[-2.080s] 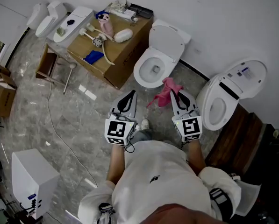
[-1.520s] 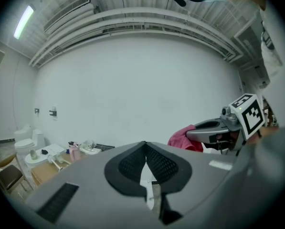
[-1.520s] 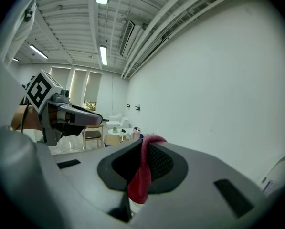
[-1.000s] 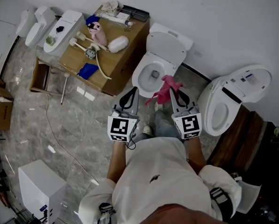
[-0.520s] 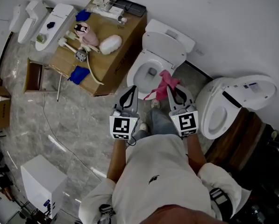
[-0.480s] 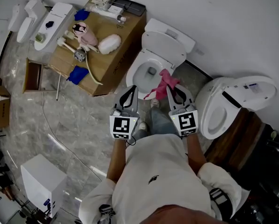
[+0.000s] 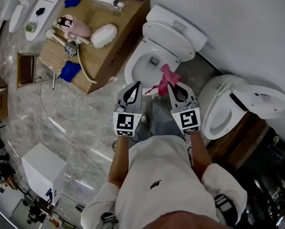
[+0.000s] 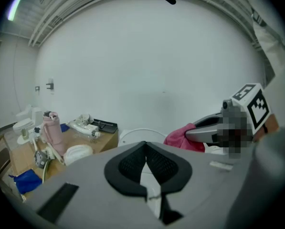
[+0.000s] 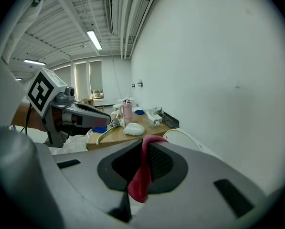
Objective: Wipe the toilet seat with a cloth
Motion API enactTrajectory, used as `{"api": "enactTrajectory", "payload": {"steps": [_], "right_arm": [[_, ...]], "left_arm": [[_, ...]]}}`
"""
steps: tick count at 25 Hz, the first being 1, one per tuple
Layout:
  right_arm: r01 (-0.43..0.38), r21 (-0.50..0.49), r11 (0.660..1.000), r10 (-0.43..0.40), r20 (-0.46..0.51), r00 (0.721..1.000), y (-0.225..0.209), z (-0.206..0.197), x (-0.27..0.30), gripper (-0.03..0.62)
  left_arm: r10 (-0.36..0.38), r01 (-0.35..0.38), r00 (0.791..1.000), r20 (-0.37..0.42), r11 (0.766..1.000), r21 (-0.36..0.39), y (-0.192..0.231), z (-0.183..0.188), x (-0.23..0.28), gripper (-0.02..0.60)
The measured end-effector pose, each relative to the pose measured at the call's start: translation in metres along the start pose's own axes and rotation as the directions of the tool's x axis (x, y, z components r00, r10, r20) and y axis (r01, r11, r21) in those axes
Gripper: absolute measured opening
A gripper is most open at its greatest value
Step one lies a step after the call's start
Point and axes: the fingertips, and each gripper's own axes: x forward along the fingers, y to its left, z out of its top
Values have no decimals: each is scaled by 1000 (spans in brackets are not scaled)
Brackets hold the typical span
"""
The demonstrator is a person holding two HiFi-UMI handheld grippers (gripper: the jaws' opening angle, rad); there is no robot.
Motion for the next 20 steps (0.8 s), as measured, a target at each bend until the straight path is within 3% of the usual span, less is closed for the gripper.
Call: {"api": "enactTrajectory", "payload": {"steps": [14,20], "right_arm": [[19,17,1000,-16,-175,984,-55,-114,73,12],[50,62,997,-33,-249,968,-79,-174,97,12]], "left_arm": [[-4,-7,991,-133,996,-85,15,-91,87,9],[-53,34,981,-188,994,-102,5,-140,125,9]]}}
